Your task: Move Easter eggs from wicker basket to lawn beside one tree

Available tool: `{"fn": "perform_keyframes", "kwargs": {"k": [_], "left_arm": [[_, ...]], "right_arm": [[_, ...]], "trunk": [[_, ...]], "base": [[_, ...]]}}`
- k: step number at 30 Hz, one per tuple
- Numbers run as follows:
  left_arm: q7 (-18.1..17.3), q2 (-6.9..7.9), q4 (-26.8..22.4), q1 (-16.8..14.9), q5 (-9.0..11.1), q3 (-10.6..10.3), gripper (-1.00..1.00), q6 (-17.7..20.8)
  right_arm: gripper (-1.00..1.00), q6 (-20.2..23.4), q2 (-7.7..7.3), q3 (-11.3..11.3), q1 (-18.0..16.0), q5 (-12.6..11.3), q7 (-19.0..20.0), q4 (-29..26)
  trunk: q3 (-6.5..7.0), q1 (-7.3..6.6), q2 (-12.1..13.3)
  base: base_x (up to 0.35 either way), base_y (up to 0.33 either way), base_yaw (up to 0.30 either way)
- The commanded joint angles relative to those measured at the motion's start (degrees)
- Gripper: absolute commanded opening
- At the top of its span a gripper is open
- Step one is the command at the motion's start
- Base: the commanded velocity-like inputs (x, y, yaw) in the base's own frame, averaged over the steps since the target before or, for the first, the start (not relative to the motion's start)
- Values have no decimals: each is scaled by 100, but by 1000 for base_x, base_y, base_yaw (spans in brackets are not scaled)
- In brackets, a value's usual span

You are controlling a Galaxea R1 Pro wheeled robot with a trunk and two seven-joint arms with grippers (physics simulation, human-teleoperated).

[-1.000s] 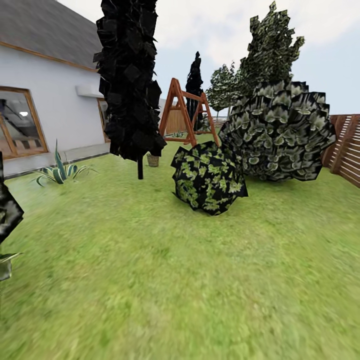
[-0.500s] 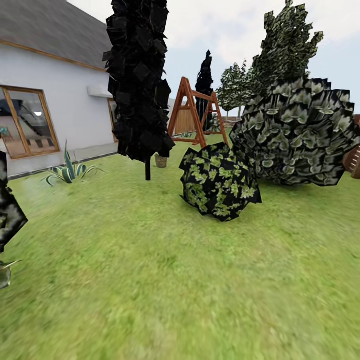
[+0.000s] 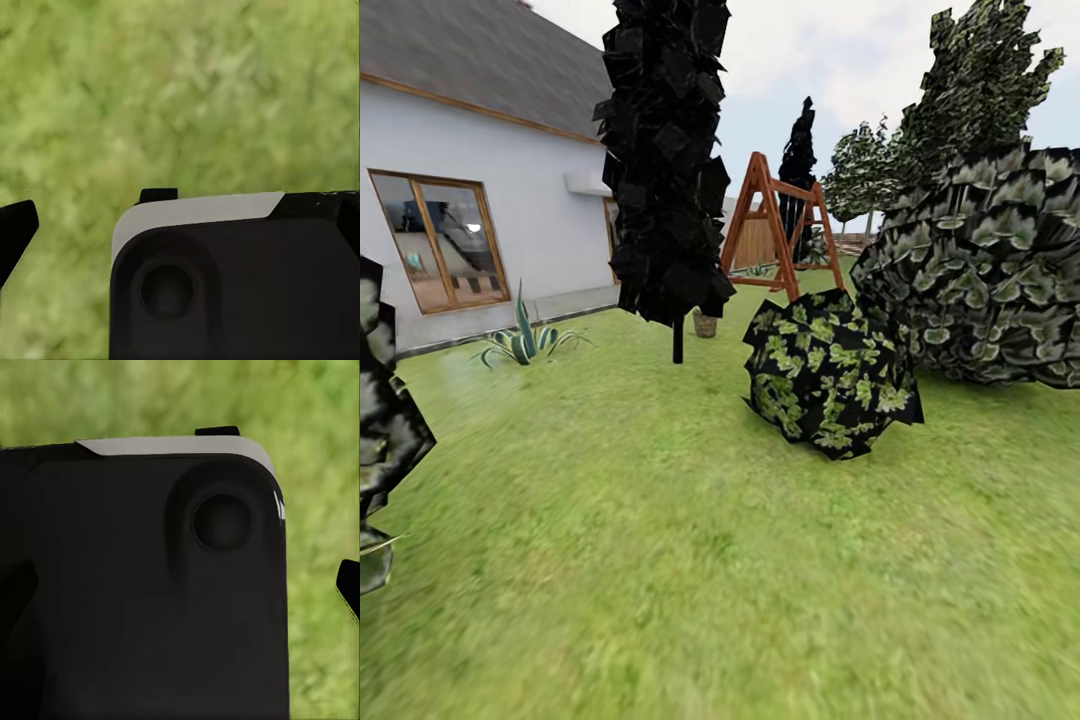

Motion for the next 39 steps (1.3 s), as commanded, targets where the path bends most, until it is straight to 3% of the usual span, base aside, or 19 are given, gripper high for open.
{"fn": "perform_keyframes", "kwargs": {"k": [1, 22, 39], "left_arm": [[-2, 0, 5, -3, -6, -1, 100, -19], [-2, 0, 5, -3, -6, -1, 100, -17], [-2, 0, 5, -3, -6, -1, 100, -20]], "right_arm": [[100, -15, 3, -43, 0, -4, 4, -3], [100, -20, 1, -33, 0, -8, 4, 81], [100, -20, 5, -33, 0, -2, 4, 85]], "trunk": [[-5, 3, -2], [-5, 3, -2], [-5, 3, -2]], "base": [[328, 0, 19], [328, 0, 120], [328, 0, 43]]}}
